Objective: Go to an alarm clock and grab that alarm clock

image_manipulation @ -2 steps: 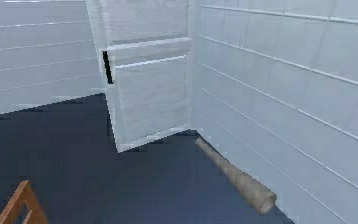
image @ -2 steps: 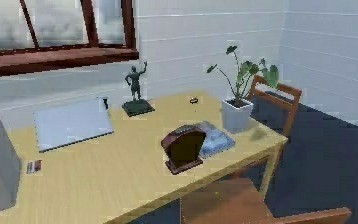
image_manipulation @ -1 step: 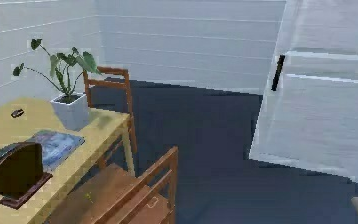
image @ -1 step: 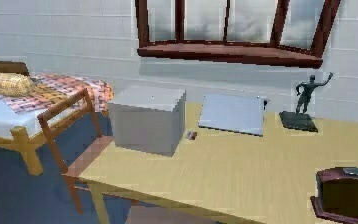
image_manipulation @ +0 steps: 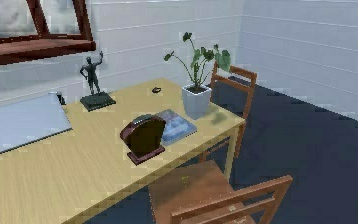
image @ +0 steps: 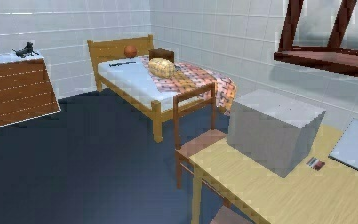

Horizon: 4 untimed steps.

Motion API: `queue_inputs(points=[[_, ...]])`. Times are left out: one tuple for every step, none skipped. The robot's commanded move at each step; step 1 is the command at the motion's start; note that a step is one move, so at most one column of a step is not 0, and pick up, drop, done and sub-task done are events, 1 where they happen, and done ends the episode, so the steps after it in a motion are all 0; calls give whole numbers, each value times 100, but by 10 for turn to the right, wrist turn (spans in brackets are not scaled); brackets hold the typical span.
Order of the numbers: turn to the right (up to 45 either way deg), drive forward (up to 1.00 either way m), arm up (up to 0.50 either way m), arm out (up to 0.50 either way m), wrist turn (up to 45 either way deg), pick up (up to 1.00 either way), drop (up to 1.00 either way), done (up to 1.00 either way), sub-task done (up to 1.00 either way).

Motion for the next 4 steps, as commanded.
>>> queue_inputs(points=[[0,0,50,0,0,0,0,0,0],[0,0,32,0,0,0,0,0,0],[0,0,0,48,0,0,0,0,0],[0,0,0,0,450,0,0,0,0]])
